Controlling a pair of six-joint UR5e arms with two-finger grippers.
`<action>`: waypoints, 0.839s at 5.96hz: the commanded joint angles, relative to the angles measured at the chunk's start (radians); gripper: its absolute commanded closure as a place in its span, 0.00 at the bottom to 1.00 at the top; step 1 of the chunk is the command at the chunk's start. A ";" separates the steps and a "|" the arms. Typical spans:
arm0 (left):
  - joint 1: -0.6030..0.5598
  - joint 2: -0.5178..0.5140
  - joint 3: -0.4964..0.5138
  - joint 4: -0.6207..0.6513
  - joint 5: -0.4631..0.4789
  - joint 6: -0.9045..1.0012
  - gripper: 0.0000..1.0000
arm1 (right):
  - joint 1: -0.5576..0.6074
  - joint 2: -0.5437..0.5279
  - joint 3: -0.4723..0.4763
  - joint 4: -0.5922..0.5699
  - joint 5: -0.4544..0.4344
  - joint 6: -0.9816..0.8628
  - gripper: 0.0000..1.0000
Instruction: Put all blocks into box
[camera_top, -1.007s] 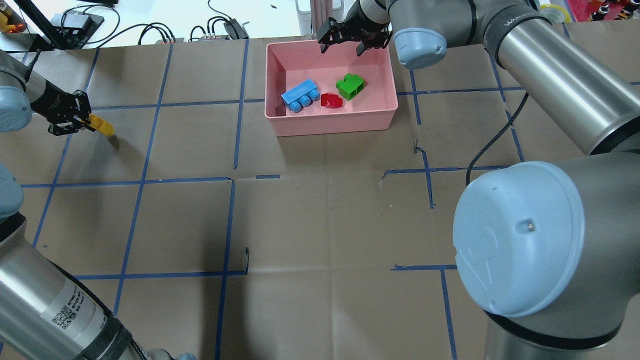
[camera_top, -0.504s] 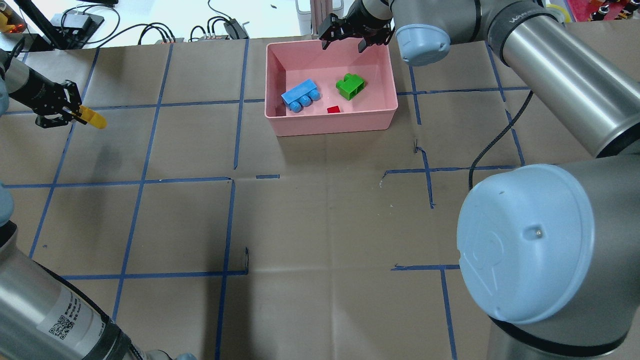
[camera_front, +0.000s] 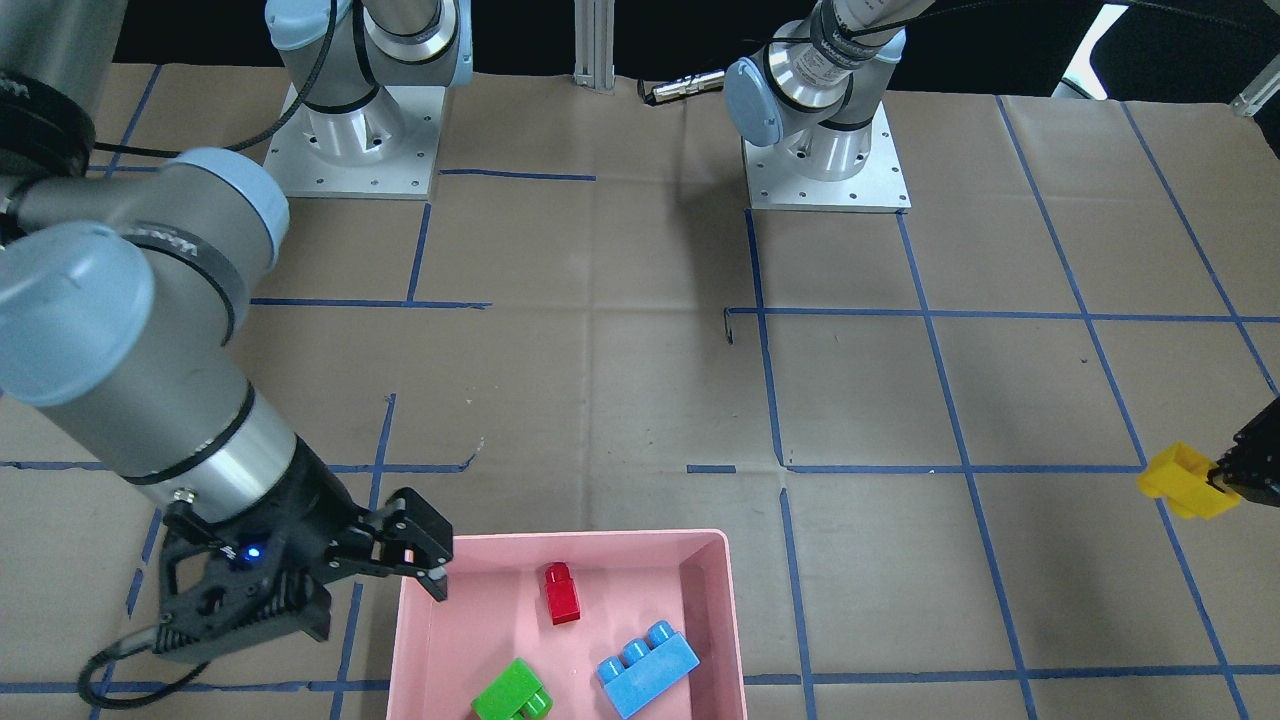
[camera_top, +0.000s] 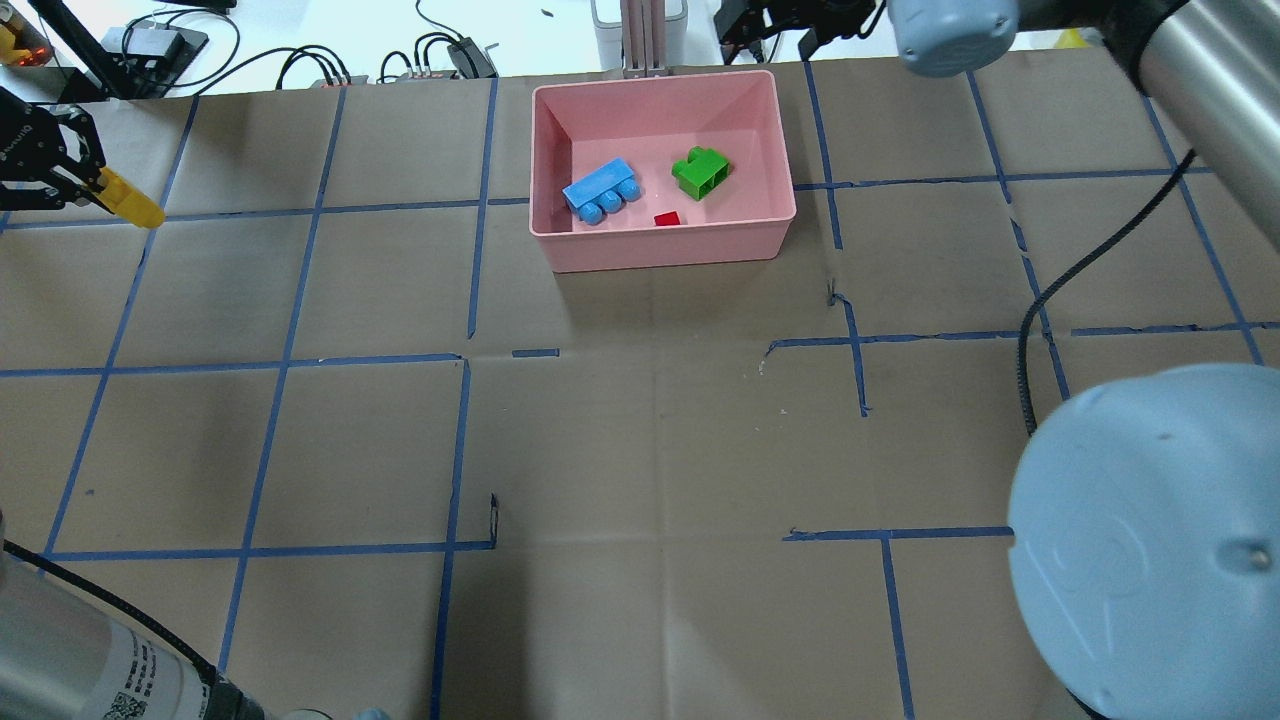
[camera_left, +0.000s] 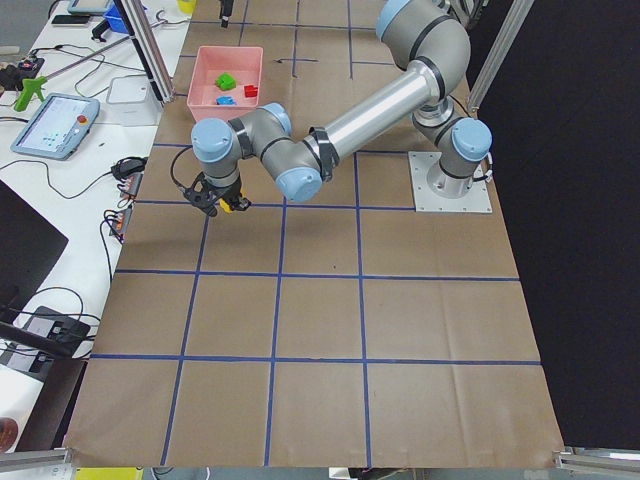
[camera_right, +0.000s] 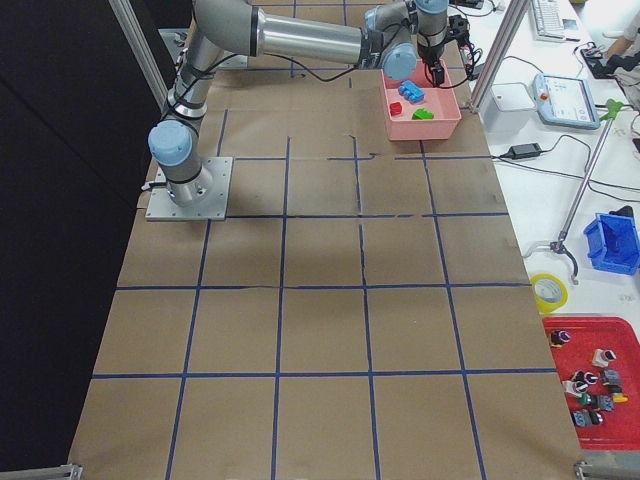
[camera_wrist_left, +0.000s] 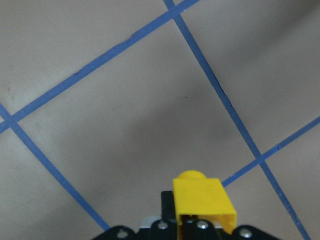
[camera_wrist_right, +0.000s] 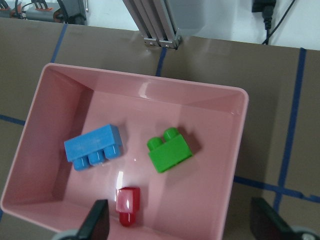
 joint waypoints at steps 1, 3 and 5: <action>-0.003 0.144 0.008 -0.257 0.011 0.205 1.00 | -0.054 -0.109 0.002 0.220 -0.078 -0.154 0.00; -0.055 0.122 0.017 -0.219 0.042 0.352 1.00 | -0.053 -0.277 0.091 0.456 -0.224 -0.145 0.00; -0.298 -0.057 0.159 -0.028 0.054 0.322 1.00 | -0.051 -0.472 0.379 0.378 -0.221 0.005 0.00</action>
